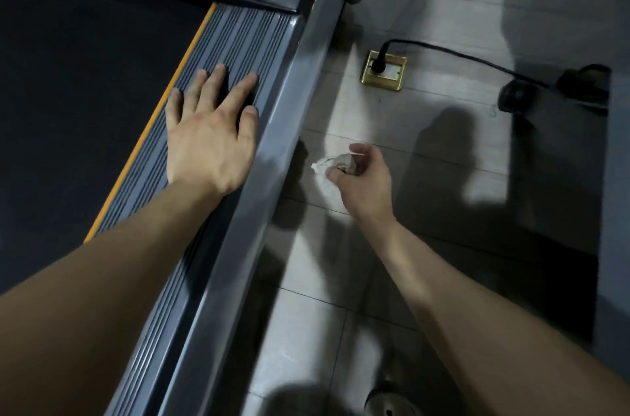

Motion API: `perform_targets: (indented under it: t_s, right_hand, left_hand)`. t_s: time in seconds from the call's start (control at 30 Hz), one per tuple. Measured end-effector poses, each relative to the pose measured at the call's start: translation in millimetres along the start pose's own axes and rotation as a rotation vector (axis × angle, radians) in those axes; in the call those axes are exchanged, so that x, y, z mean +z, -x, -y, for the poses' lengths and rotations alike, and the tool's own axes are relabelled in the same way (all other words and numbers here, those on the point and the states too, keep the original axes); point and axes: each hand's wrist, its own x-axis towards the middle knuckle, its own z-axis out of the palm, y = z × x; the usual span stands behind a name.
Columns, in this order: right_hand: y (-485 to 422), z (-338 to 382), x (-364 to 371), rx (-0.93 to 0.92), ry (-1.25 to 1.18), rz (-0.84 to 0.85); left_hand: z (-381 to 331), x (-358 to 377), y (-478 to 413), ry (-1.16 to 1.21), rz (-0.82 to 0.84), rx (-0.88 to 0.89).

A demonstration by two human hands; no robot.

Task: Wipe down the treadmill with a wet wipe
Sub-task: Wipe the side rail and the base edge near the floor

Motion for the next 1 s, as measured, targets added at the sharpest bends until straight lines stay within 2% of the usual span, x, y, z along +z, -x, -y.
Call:
perform_targets:
  t_s: [0.27,0.37,0.47,0.57,0.67,0.8,0.9,1.0]
  right_hand:
    - [-51,41,12,-0.075,0.039,0.167]
    - [-73,56,36,-0.087,-0.095,0.098]
    - [-75,52,55,-0.045,-0.139,0.015]
    - [-66,44,60,-0.230,-0.026,-0.098]
    - [-55,37,72,-0.417,-0.055,-0.097]
    - [-70,49,90,-0.536,-0.145,-0.124]
    - [-159,69,102,-0.392,-0.100,-0.271]
    - [-217,66,109,-0.098,-0.090,-0.232]
  left_hand:
    - [2,-9,-5,-0.028,-0.019,0.028]
    - [-11,-15,-39,-0.021,-0.107,-0.017]
    - [-28,-2,-73,-0.075,-0.093,0.039]
    - [-30,12,-82,-0.069,-0.054,0.095]
    - [-27,12,-82,-0.045,-0.050,0.079]
    - [-26,12,-82,-0.031,-0.043,0.073]
    - [-25,12,-81,-0.016,-0.045,0.067]
    - [-23,12,-82,-0.002,-0.034,0.060]
